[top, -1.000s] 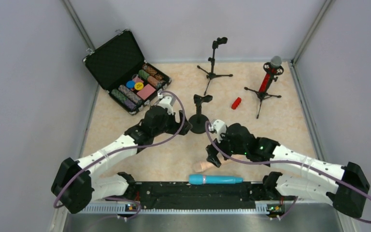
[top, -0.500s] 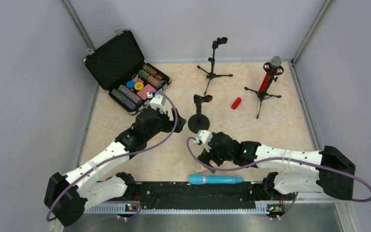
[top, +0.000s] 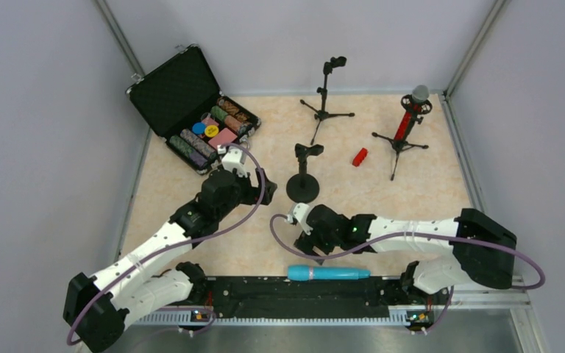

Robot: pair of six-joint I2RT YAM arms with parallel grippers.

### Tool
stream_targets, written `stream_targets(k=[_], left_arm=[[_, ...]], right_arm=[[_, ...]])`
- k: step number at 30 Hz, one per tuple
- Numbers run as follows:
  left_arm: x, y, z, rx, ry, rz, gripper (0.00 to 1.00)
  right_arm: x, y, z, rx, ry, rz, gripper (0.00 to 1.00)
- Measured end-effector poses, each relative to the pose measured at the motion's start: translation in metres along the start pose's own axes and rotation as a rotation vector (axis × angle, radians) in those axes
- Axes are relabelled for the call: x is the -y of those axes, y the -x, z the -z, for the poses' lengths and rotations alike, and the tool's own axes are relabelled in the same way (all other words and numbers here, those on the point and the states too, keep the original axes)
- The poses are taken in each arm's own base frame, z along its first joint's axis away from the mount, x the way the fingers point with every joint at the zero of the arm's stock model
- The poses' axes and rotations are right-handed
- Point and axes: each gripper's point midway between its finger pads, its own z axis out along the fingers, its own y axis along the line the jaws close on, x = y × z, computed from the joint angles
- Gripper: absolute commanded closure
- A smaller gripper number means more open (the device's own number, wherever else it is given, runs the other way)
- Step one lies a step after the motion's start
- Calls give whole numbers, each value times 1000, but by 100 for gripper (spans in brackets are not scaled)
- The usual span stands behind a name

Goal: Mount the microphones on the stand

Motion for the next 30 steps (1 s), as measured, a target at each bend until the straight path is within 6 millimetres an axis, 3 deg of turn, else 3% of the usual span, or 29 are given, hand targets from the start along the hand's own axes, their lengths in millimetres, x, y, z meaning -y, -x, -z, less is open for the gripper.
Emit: stream_targets(k=[5, 15, 18, 22, 24, 27, 30], left_arm=[[0, 0, 0, -1, 0, -1, 6], [-6, -8, 1, -9, 13, 1, 6], [-8, -12, 3, -11, 20, 2, 6], [-11, -11, 8, -1, 31, 4, 6], [-12, -9, 10, 8, 36, 5, 7], [-15, -4, 15, 29, 47, 4, 7], [-15, 0, 18, 44, 47, 5, 7]], right_arm=[[11, -7, -8, -62, -67, 8, 20], [25, 7, -24, -105, -157, 19, 32], [25, 10, -26, -99, -158, 24, 53], [25, 12, -27, -89, -147, 25, 55], [24, 13, -28, -85, -126, 16, 63], [26, 12, -30, -77, -100, -16, 91], [32, 13, -30, -63, -81, -52, 100]])
